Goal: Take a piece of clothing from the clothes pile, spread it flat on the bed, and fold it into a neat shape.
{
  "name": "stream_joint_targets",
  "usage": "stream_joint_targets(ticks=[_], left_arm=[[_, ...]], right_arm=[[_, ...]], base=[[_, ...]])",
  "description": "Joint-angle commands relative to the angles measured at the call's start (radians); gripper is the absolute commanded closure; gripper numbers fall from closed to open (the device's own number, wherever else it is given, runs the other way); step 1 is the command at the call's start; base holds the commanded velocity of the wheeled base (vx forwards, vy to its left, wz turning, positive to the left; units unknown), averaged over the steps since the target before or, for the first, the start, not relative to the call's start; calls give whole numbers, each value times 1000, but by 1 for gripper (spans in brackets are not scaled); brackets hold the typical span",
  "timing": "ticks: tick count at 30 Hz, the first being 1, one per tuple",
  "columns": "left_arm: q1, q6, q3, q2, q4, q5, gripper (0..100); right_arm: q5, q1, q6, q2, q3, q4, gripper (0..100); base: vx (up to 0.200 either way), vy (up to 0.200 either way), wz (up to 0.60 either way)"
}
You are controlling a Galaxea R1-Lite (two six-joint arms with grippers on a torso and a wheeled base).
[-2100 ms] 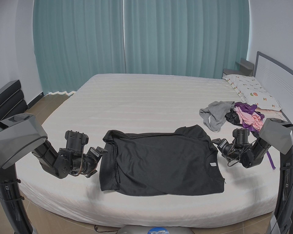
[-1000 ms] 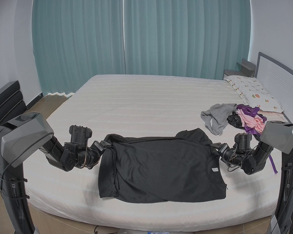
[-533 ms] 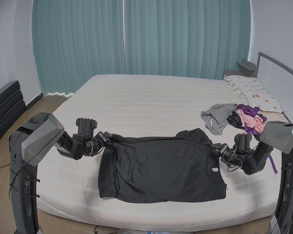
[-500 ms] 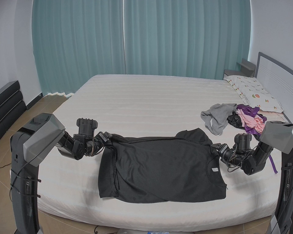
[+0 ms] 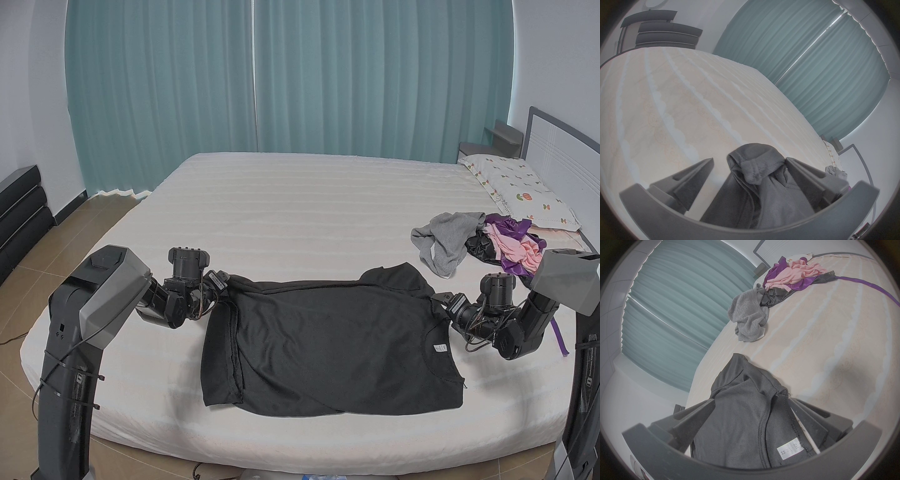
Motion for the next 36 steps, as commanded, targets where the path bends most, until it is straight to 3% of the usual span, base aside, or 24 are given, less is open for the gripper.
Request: stream_joint_targets(ticks=[1, 12, 23, 27, 31, 32, 36], left_arm=[[-3, 0, -14, 13, 1, 1, 100], [17, 1, -101, 23, 6, 22, 100], [31, 31, -294, 88, -2, 62, 100], [29, 66, -420, 177, 7, 137, 100], [27, 74, -433, 186, 23, 140, 100], [27, 74, -436, 186, 29, 140, 0], [27, 72, -442, 184, 35, 140, 0]], right_arm=[[1, 0, 0, 3, 0, 0, 0], [1, 2, 0, 5, 0, 0, 0], [1, 0, 0, 11, -1, -2, 0], [1, 2, 0, 13, 0, -2, 0], [1, 2, 0, 13, 0, -2, 0], [1, 2, 0, 14, -1, -2, 0], [-1, 2, 0, 17, -1, -2, 0]], base=[[0, 0, 0], [0, 0, 0], [0, 0, 0], [0, 0, 0], [0, 0, 0], [0, 0, 0], [0, 0, 0]])
